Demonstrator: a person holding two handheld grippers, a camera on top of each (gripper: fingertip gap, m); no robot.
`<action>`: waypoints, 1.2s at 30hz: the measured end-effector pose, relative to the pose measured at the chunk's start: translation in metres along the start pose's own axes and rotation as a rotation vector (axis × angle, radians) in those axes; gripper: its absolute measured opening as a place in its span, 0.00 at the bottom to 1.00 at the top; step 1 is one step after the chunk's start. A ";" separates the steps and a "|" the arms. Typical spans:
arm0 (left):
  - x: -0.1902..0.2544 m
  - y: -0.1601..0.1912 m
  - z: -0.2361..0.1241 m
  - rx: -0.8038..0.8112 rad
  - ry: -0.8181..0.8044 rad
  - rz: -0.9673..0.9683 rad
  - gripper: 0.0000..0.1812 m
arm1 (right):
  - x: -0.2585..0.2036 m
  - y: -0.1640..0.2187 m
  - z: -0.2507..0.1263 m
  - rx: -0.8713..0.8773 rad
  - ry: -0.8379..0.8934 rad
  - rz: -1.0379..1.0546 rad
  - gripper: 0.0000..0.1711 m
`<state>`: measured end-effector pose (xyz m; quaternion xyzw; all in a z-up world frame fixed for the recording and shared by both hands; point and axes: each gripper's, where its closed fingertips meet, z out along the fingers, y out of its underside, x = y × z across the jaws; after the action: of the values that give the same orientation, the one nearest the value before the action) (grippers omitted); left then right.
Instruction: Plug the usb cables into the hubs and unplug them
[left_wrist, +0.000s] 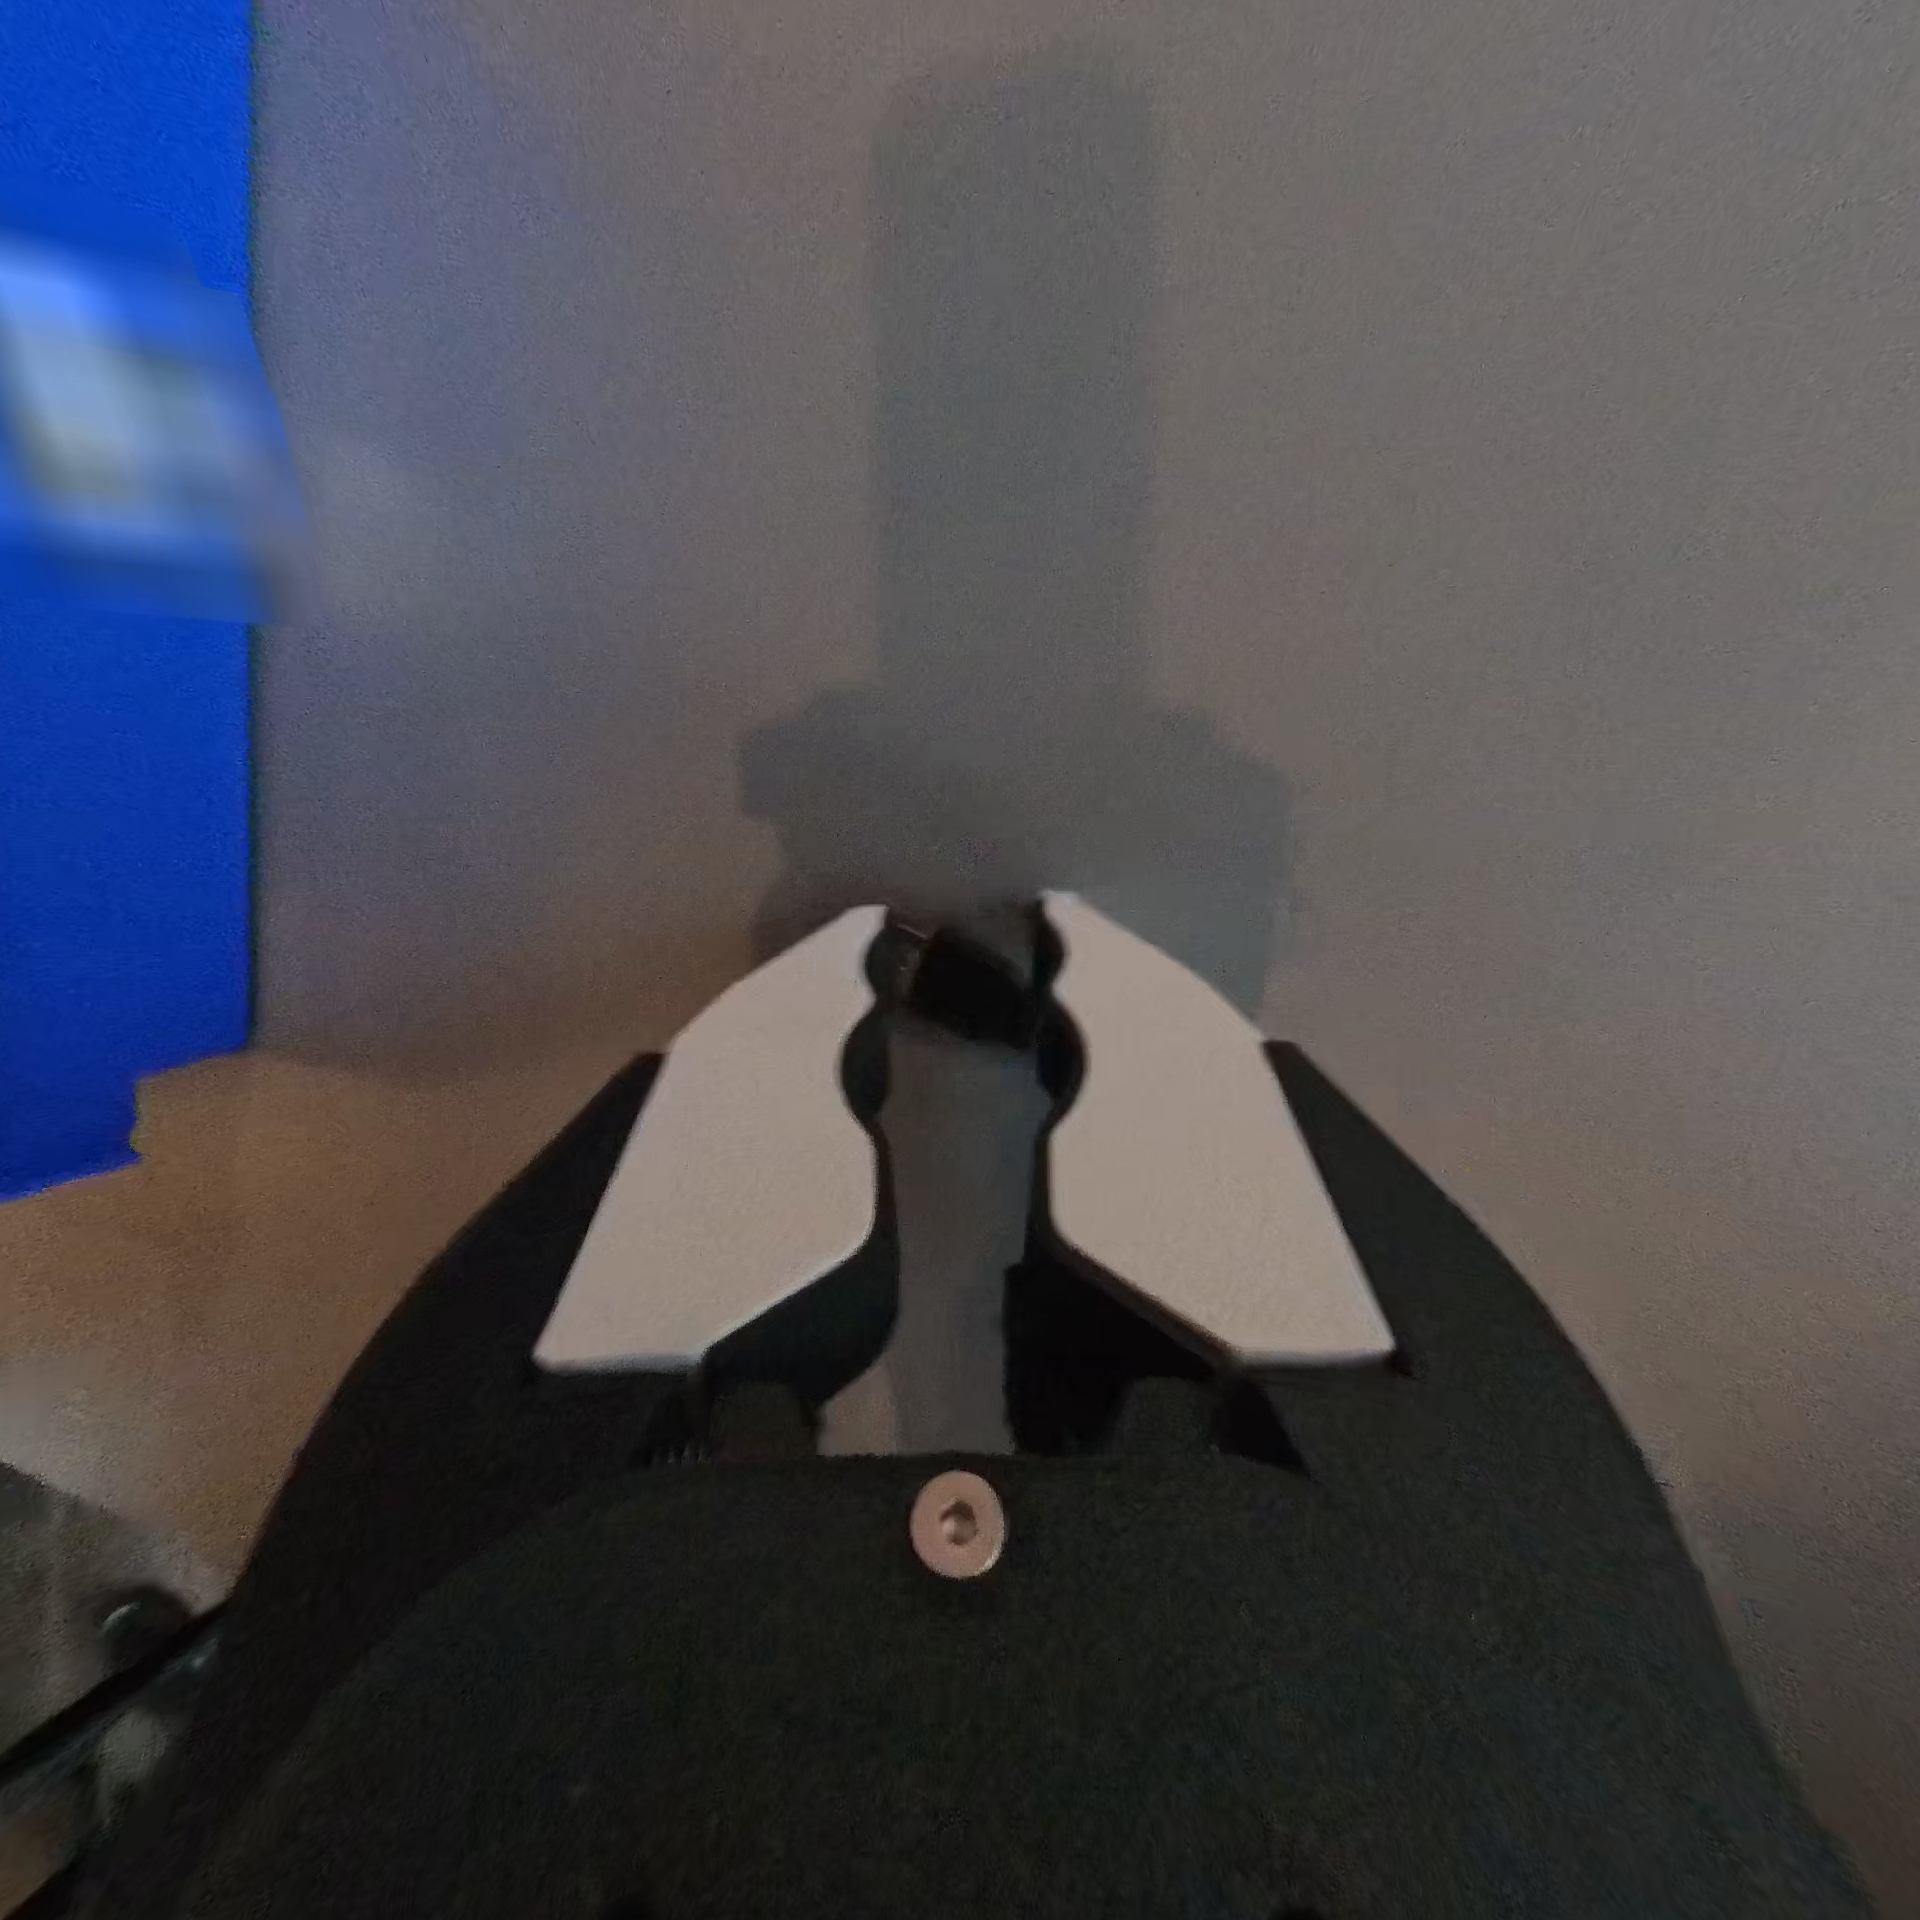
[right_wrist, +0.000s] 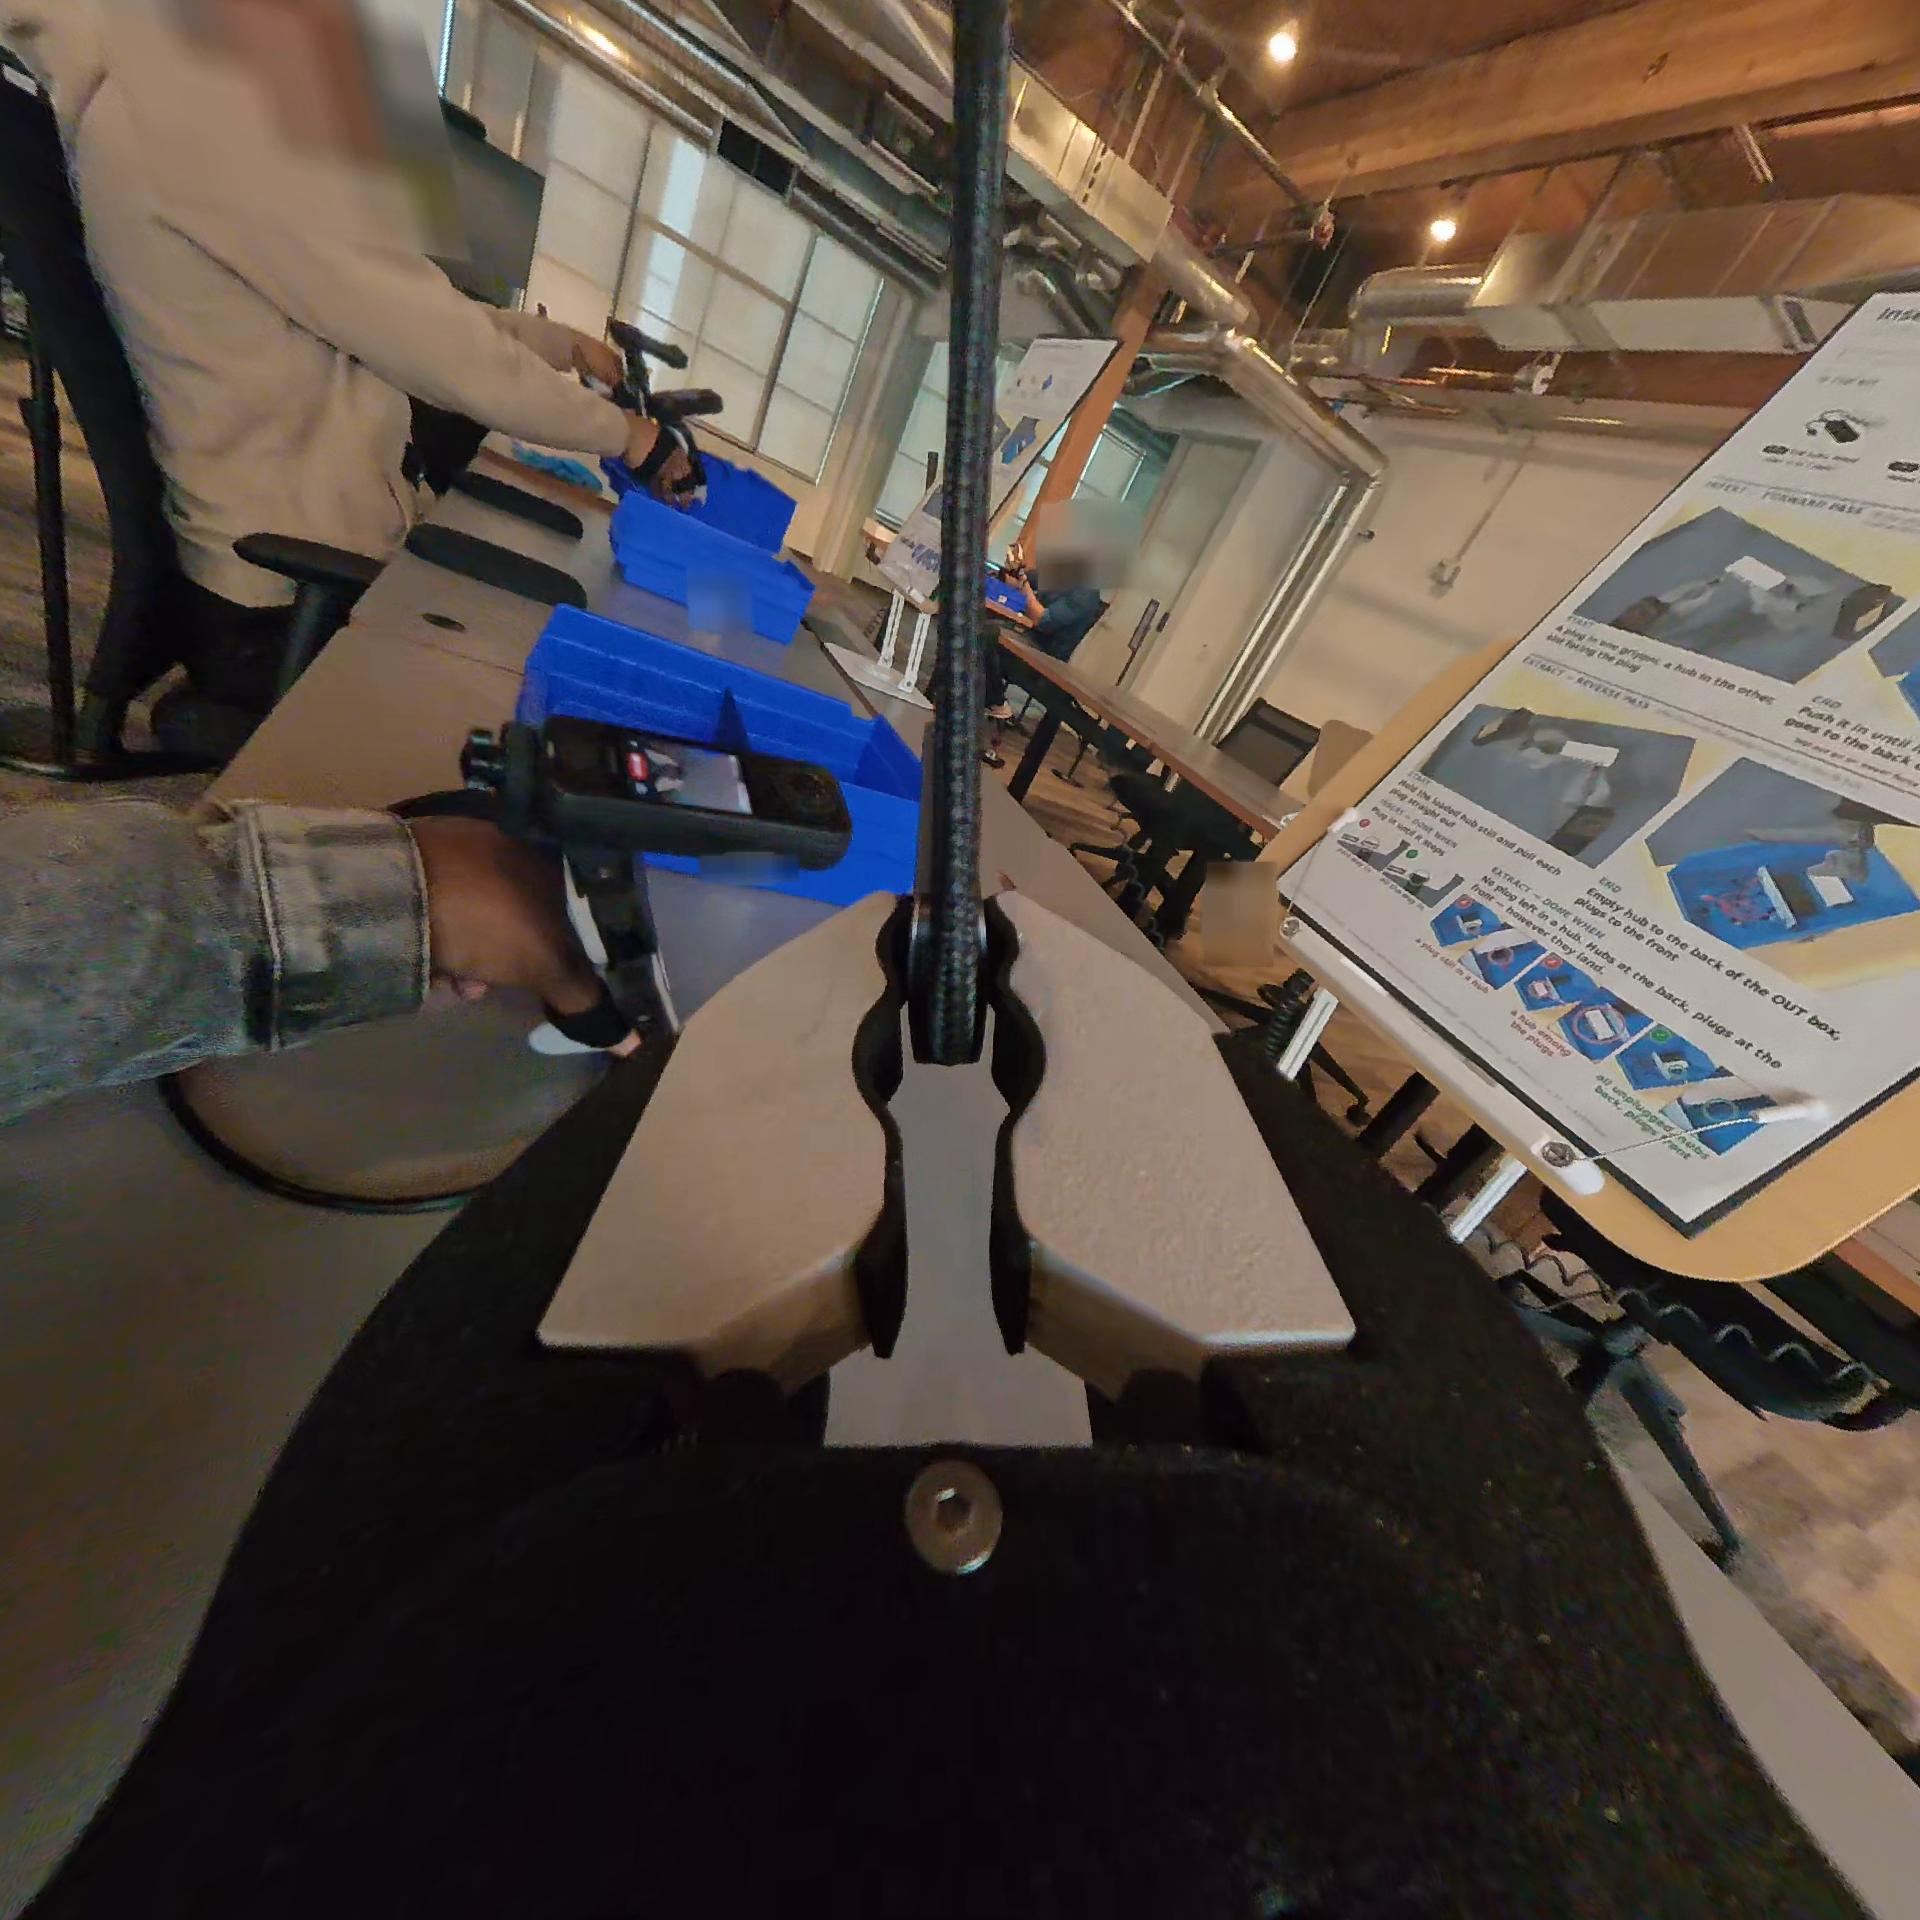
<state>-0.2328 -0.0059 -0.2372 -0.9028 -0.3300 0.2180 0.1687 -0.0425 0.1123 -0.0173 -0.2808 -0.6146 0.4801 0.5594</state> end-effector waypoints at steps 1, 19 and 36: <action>-0.004 0.000 0.002 -0.013 -0.038 0.030 0.07 | 0.001 0.001 0.000 -0.004 0.005 -0.002 0.07; 0.008 0.000 -0.015 0.120 0.297 0.667 0.18 | 0.011 0.022 0.000 -0.086 0.044 -0.003 0.07; -0.001 0.032 -0.016 0.067 0.133 0.134 0.12 | 0.012 0.027 0.001 -0.110 0.049 -0.001 0.07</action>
<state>-0.2089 -0.0321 -0.2379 -0.9292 -0.2497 0.1793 0.2054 -0.0509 0.1335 -0.0367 -0.3226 -0.6263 0.4384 0.5582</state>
